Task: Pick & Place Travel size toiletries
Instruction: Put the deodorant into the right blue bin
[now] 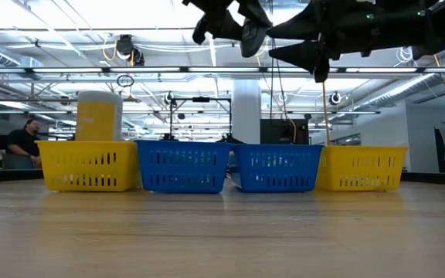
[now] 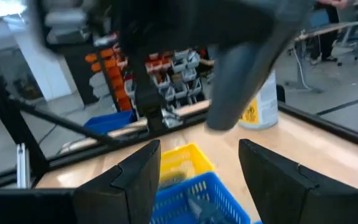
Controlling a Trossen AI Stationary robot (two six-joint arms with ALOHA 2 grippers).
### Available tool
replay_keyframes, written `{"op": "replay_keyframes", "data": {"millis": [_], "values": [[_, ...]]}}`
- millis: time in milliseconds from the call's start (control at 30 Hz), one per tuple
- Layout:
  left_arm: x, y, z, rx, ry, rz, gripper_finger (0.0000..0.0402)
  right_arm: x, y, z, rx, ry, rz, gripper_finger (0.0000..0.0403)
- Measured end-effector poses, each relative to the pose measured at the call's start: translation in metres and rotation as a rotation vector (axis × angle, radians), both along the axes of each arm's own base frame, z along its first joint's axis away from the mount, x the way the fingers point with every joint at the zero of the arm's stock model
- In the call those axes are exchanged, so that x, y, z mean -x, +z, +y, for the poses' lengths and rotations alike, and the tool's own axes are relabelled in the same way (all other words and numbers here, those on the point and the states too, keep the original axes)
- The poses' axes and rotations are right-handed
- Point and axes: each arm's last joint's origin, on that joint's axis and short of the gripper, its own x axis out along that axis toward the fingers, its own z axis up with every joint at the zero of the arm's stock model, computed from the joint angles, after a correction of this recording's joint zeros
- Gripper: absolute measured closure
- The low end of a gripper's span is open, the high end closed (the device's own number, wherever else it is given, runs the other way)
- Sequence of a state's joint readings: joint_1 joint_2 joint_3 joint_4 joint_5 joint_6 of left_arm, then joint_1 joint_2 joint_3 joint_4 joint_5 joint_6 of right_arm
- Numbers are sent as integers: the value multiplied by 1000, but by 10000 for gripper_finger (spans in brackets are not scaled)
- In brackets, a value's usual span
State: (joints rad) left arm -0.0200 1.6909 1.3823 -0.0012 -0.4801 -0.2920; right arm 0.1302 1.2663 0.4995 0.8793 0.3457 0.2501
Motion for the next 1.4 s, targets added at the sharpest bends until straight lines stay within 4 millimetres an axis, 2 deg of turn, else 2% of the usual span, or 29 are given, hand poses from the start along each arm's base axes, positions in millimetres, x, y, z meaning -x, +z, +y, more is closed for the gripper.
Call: {"op": "replay_keyframes", "data": {"millis": [300, 600, 733, 867, 1067, 1400], "values": [[-1, 3, -15, -46, 11, -21, 206, 0, 9, -10, -8, -35, -93, 193], [-10, -6, -18, -69, -2, -27, 206, -21, 14, -13, 29, -56, -77, 193], [-10, -10, -18, -64, 4, 1, 206, -21, 14, -16, 28, -65, -73, 194], [-10, -9, -18, -66, 4, -6, 206, -21, 14, -16, 18, -67, -83, 209], [-10, -9, -17, -76, 12, -2, 206, -21, 14, -17, 11, -69, -78, 261], [-10, -9, -17, -77, 12, 0, 199, -21, 13, -16, 14, -57, -71, 261]]}}
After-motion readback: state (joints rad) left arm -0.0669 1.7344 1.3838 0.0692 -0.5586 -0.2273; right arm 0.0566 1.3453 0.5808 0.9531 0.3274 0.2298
